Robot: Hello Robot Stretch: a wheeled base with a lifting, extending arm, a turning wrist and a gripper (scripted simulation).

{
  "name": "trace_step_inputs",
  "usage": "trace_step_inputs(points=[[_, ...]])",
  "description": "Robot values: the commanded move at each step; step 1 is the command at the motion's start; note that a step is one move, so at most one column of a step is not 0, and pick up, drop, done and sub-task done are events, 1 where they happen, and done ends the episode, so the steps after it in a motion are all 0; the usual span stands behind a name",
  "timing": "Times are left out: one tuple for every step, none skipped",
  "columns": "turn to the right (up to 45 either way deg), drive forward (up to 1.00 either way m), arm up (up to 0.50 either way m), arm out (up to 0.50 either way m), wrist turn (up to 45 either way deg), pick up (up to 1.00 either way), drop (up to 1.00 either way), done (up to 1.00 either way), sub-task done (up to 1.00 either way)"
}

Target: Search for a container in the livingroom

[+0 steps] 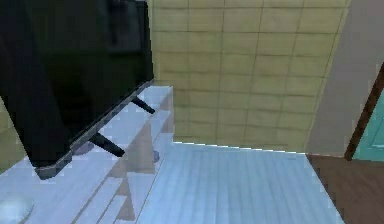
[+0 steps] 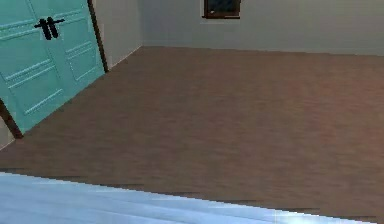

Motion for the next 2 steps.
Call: trace_step_inputs(points=[[-45.0, 0.0, 0.0, 0.0, 0.0, 0.0, 0.0, 0.0, 0.0], [0.0, 0.0, 0.0, 0.0, 0.0, 0.0, 0.0, 1.0, 0.0]])
